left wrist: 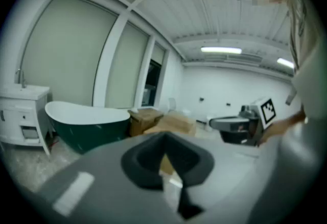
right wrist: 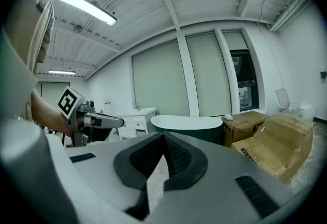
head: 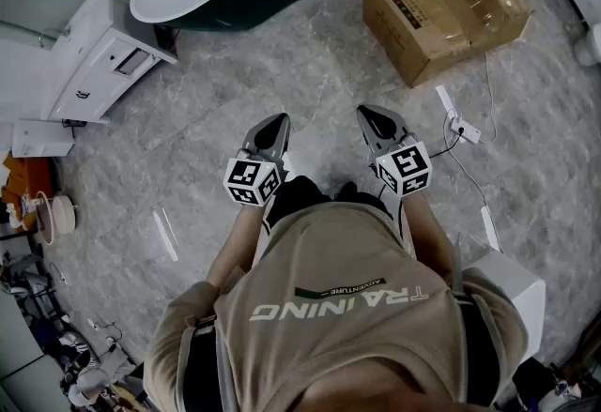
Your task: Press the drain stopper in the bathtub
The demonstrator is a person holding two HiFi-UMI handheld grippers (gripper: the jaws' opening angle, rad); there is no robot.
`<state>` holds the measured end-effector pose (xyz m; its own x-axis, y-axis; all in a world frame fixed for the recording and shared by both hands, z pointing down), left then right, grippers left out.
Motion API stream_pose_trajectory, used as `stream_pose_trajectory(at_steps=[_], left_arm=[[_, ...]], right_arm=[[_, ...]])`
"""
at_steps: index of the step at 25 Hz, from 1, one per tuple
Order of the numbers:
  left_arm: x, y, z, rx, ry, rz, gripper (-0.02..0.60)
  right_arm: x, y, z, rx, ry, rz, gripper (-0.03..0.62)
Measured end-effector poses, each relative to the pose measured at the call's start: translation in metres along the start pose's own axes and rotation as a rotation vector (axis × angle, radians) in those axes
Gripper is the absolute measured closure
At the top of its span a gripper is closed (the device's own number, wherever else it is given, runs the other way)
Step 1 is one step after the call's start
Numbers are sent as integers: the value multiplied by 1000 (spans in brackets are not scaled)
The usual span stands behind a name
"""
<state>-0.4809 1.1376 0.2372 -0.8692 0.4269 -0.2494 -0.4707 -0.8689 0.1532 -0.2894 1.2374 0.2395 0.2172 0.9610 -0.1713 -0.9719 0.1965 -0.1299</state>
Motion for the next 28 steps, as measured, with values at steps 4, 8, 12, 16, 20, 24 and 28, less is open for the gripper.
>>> stream_pose_trajectory(at_steps=[4,8,12,16,20,24,28], left_arm=[[-11,-11,-8,-27,0,-5,580],[-23,-11,-8,64,-24,-1,580],[-27,-2,-5,62,-9,-9,580],[-32,12,0,47,-2,-11,580],[-46,22,1,-15,8,8,580],[-73,34,-23,-73,-48,63,580],[-92,65,-38,-85,-58,120,580]], right_arm=[[8,-11,2,-13,10,-10,585],[10,-22,14,-42,26,25,585],[6,-27,19,-66,15,38,585],[-6,-29,17,-51,26,30,585],[-21,-28,8,-38,29,25,585],[-51,-35,-3,-18,34,53,585],[-93,-31,-21,0,25,66,585]])
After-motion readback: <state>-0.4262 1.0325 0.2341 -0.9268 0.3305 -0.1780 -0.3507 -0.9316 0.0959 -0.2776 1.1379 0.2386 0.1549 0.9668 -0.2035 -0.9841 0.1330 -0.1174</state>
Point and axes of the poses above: the fingertips, and each gripper's own axes: x backward along the fingers, y to its left, z out of its underside, the point moved 5 cm from there along x, backward along the fingers, and after that the axes turned 3 degrees about -y, right-handed, at the moved point
